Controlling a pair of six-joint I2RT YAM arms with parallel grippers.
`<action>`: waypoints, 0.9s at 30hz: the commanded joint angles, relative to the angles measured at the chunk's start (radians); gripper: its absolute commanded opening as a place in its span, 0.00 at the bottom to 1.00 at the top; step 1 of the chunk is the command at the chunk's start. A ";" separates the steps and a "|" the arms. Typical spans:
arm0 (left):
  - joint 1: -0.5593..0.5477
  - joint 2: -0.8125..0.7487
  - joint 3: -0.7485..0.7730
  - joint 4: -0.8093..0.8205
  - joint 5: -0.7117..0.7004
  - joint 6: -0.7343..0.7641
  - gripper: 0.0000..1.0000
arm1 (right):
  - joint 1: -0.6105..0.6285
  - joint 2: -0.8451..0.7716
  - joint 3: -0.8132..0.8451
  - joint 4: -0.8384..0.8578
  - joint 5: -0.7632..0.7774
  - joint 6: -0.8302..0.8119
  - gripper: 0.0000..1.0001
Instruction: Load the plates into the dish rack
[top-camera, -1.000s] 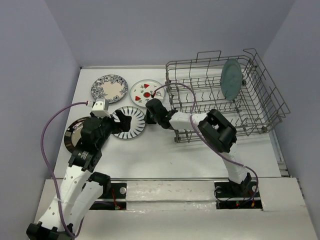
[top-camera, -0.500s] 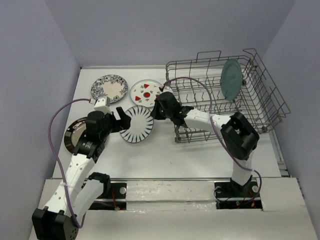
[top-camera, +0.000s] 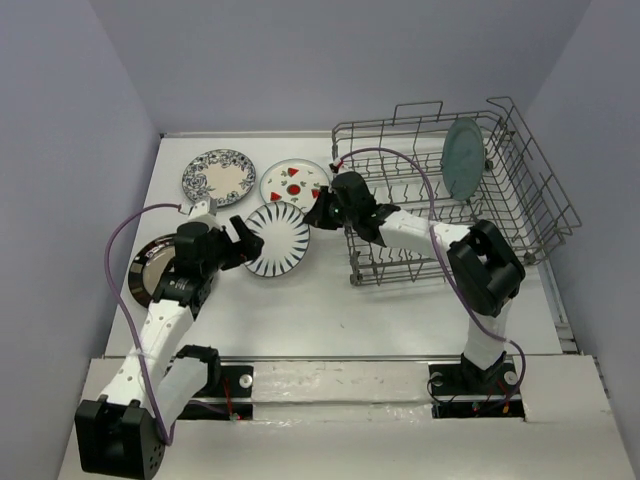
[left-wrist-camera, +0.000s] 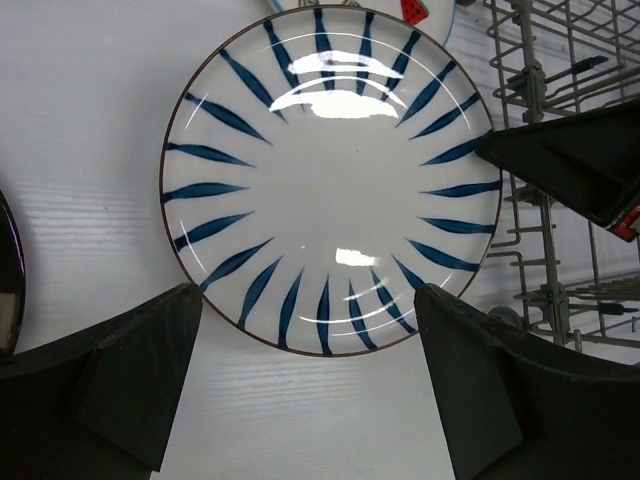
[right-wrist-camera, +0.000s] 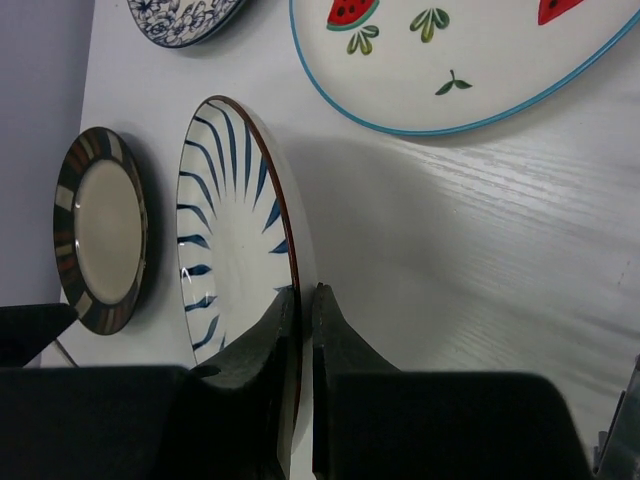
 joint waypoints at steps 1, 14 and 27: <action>0.031 -0.021 -0.081 0.073 0.011 -0.138 0.99 | -0.006 -0.060 0.001 0.174 -0.058 0.062 0.07; 0.060 0.051 -0.236 0.260 -0.056 -0.280 0.99 | -0.055 -0.103 -0.037 0.257 -0.173 0.120 0.07; 0.098 0.088 -0.316 0.647 0.113 -0.389 0.88 | -0.064 -0.104 -0.063 0.352 -0.294 0.208 0.07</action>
